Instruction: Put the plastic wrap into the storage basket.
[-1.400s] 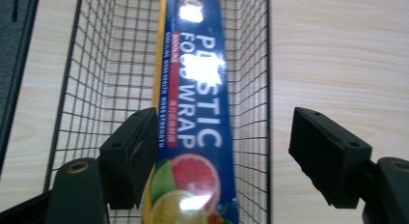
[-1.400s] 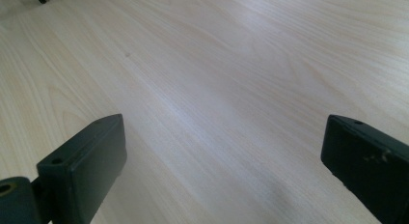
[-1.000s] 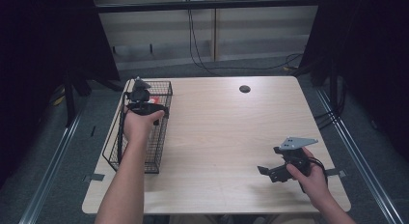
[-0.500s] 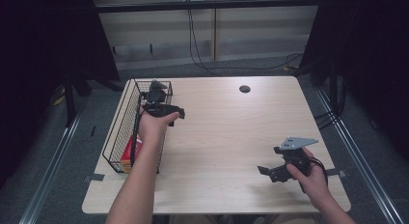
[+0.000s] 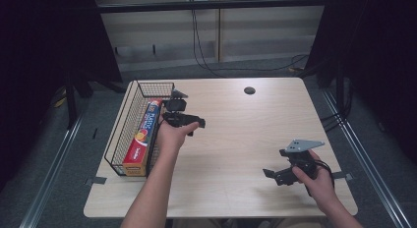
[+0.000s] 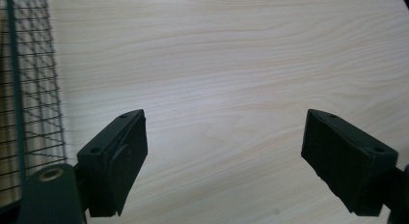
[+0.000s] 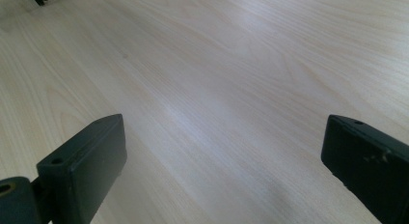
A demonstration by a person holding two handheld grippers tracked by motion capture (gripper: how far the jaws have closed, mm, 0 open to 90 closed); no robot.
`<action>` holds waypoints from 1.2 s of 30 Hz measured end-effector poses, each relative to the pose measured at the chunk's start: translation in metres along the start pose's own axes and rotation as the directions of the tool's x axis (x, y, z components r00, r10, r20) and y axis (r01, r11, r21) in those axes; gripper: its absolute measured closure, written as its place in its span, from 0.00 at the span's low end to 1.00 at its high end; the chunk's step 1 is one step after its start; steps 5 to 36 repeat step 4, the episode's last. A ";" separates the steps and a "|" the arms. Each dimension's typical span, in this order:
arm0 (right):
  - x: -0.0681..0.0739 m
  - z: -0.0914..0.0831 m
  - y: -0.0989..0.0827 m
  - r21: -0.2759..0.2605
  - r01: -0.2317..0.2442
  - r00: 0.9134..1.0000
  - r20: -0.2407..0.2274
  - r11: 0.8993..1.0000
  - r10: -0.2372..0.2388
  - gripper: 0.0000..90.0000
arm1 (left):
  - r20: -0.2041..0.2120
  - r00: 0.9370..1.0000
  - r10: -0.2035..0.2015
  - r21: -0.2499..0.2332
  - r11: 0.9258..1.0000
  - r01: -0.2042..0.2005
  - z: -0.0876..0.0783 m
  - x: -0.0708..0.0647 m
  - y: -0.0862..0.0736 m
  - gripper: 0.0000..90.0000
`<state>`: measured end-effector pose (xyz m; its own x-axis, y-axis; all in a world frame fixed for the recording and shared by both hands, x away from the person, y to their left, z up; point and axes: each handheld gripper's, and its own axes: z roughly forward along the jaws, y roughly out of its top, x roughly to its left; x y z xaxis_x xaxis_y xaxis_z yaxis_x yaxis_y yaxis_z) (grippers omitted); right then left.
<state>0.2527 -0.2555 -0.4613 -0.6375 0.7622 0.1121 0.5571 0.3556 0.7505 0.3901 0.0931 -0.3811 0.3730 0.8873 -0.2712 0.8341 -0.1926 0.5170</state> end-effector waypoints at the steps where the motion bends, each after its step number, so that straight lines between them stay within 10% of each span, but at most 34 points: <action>1: 0.000 0.000 0.000 0.000 -0.001 1.000 0.002 1.000 0.001 0.02 | 0.002 1.000 0.005 -0.004 1.000 -0.005 0.002 -0.002 -0.002 0.18; 36: -0.001 0.001 -0.001 0.005 -0.002 1.000 0.002 1.000 0.002 0.02 | 0.025 0.999 0.033 0.007 0.999 -0.033 0.008 -0.005 -0.009 0.17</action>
